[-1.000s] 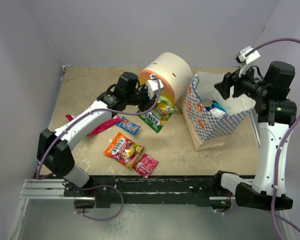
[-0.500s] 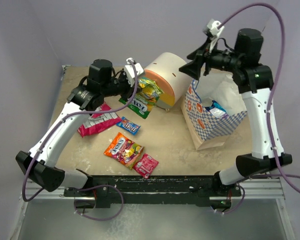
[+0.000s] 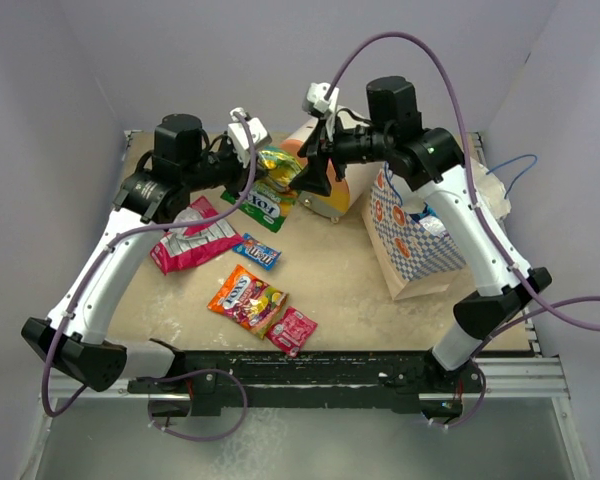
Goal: Place the snacks into the paper bag
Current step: Pick up the snack from the center of the board, then place the snack in the paper bag.
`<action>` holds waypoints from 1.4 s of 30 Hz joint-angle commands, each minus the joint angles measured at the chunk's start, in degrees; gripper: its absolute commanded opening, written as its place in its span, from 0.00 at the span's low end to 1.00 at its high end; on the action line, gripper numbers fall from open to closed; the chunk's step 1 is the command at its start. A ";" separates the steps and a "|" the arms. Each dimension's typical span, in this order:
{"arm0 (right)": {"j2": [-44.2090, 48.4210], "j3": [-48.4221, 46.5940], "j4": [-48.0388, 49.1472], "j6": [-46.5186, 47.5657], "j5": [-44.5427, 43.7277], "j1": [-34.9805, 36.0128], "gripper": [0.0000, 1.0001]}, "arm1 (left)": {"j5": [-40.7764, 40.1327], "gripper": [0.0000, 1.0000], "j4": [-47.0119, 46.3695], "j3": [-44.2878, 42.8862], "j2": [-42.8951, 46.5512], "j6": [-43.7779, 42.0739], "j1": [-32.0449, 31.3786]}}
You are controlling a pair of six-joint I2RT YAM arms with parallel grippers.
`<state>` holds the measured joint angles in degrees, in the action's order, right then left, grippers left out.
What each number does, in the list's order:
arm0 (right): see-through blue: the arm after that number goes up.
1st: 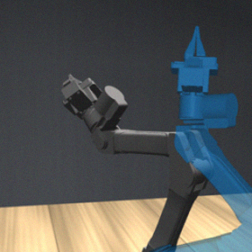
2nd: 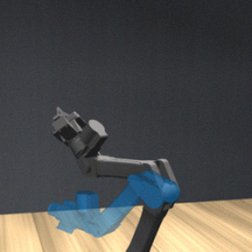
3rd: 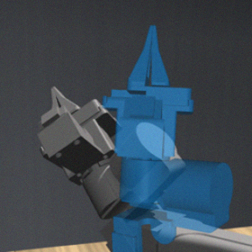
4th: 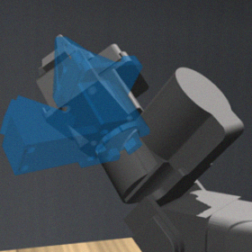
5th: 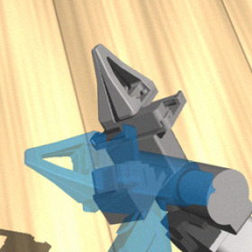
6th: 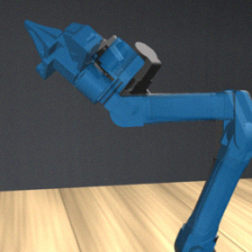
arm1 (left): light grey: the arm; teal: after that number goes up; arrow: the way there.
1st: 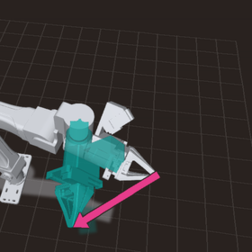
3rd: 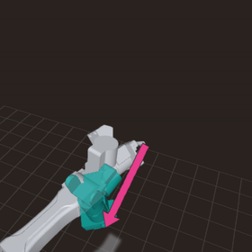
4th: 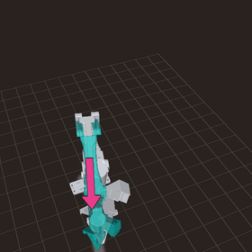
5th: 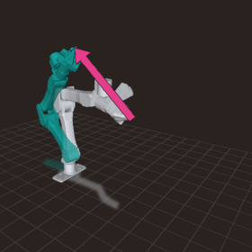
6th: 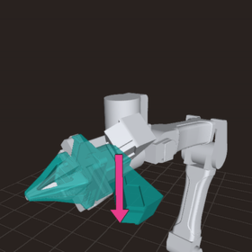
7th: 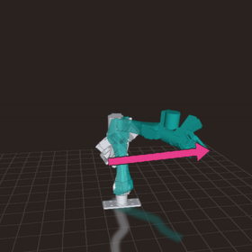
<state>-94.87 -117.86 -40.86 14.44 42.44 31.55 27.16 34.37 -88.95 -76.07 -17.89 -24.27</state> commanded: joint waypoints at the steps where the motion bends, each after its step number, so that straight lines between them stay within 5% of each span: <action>1: -1.00 1.18 0.30 2.38 -4.81 0.99 0.77 | 4.17 0.00 -3.28 -2.90 3.08 1.95 0.66; 13: -4.53 2.00 1.64 1.02 -2.98 1.28 0.71 | 7.03 0.00 -3.06 -2.06 4.74 2.92 1.30; 26: -4.35 2.37 3.03 -2.07 3.80 1.32 0.13 | 6.88 0.00 -5.06 0.70 5.10 4.08 2.01; 30: -3.09 2.08 2.49 -1.43 2.59 1.31 0.06 | 6.66 0.01 -5.28 1.32 5.32 4.03 2.33; 42: 4.32 -0.66 -1.21 2.48 -8.95 0.66 0.00 | 8.97 0.64 -1.54 -0.42 6.68 -0.61 4.93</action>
<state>-96.49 -115.46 -42.46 15.07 37.23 32.60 34.06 33.26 -87.31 -71.18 -16.27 -20.73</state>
